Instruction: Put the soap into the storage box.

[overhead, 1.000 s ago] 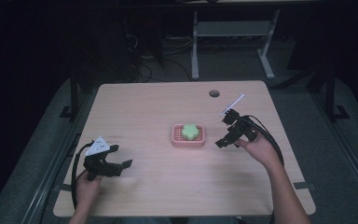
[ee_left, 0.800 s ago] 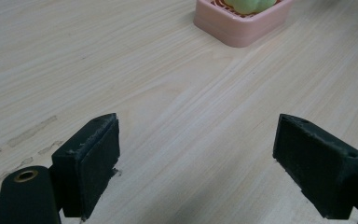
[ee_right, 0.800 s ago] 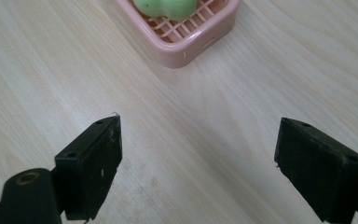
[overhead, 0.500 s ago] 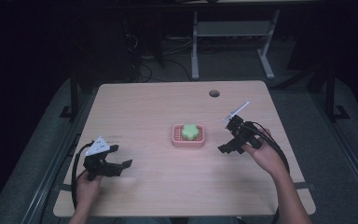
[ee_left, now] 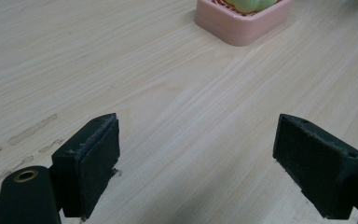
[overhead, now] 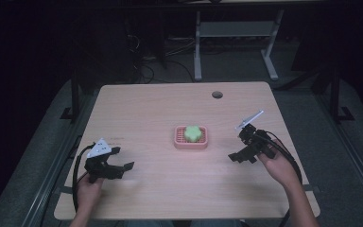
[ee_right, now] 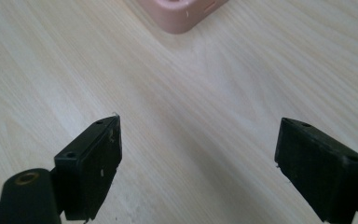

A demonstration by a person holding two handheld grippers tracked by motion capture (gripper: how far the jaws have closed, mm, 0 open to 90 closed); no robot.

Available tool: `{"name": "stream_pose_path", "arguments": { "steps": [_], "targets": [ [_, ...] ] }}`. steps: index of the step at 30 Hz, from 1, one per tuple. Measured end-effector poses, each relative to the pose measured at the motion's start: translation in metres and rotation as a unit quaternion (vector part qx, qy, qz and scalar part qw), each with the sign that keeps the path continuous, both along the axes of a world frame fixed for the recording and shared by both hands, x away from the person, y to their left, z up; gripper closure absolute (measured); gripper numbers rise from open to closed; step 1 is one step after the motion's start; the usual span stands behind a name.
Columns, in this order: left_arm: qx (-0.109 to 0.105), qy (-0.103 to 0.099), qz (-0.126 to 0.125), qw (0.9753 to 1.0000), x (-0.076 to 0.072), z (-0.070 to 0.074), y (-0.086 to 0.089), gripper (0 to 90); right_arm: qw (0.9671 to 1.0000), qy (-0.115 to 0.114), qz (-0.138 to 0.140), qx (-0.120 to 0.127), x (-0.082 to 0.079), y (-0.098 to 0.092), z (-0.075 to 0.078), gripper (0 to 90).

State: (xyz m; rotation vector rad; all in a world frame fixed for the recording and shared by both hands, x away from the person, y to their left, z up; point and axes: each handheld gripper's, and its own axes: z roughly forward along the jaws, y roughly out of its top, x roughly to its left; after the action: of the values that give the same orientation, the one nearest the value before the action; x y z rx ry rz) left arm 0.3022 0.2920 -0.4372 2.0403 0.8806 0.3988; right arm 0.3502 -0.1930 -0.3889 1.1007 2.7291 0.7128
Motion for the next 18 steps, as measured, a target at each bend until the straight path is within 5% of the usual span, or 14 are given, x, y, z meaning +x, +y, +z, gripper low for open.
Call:
{"name": "stream_pose_path", "arguments": {
  "steps": [18],
  "targets": [
    [-0.002, -0.003, 0.002, 1.0, 0.0, 0.0, 0.0, 14.4, 0.9998, -0.007, -0.019, 0.007, -0.02, -0.021, -0.012, 14.5]
  ]
}}
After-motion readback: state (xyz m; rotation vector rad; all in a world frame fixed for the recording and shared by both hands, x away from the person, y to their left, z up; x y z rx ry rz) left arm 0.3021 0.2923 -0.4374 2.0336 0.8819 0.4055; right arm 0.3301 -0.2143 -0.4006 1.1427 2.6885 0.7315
